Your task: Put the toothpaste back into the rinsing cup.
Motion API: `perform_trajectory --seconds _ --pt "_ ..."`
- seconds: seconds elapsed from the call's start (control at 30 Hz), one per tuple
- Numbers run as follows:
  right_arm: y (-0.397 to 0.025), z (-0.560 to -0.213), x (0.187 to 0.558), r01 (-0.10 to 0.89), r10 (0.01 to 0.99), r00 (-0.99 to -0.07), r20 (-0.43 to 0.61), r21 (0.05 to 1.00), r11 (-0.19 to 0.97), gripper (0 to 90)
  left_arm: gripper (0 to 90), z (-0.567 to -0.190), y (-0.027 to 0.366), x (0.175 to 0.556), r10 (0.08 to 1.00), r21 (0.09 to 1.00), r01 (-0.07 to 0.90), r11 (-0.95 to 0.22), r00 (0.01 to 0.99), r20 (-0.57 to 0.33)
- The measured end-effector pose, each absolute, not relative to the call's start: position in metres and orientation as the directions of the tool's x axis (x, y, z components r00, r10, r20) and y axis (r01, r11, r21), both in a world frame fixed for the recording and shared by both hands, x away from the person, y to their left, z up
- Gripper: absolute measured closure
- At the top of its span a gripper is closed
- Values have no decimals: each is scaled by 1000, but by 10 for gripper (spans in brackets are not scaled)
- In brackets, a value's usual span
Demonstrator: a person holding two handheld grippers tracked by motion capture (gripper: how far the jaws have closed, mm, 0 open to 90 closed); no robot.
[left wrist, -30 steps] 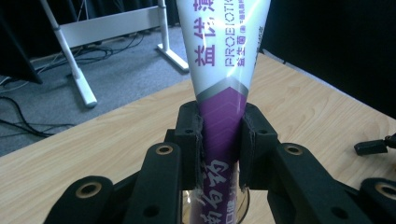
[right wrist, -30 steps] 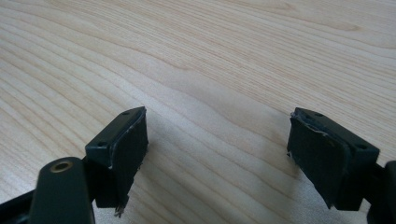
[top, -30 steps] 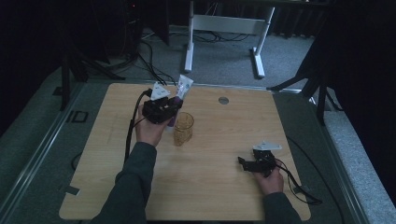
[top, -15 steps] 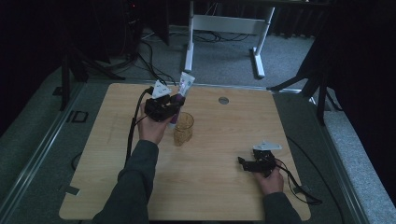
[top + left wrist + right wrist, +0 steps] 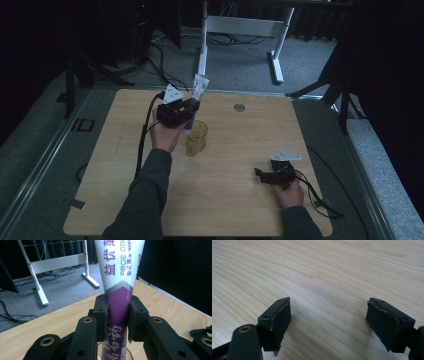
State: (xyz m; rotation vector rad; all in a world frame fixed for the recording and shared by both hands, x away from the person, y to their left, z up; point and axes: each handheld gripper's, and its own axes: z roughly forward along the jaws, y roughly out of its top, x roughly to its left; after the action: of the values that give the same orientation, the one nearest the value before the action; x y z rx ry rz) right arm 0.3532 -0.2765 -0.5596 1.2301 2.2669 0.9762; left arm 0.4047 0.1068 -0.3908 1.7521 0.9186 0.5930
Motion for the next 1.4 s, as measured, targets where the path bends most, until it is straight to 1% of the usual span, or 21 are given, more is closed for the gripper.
perform_trajectory --seconds 0.67,1.27,1.4 --pt "-276 -560 353 574 839 -544 -3 728 375 202 720 -401 98 411 796 945 292 -149 603 -60" --pt "-276 -560 353 574 839 -545 -3 727 376 202 715 -416 100 423 816 936 330 -120 571 -97" --pt "-276 -560 353 574 838 -545 -4 727 376 202 713 -417 99 424 818 934 334 -127 568 -92"
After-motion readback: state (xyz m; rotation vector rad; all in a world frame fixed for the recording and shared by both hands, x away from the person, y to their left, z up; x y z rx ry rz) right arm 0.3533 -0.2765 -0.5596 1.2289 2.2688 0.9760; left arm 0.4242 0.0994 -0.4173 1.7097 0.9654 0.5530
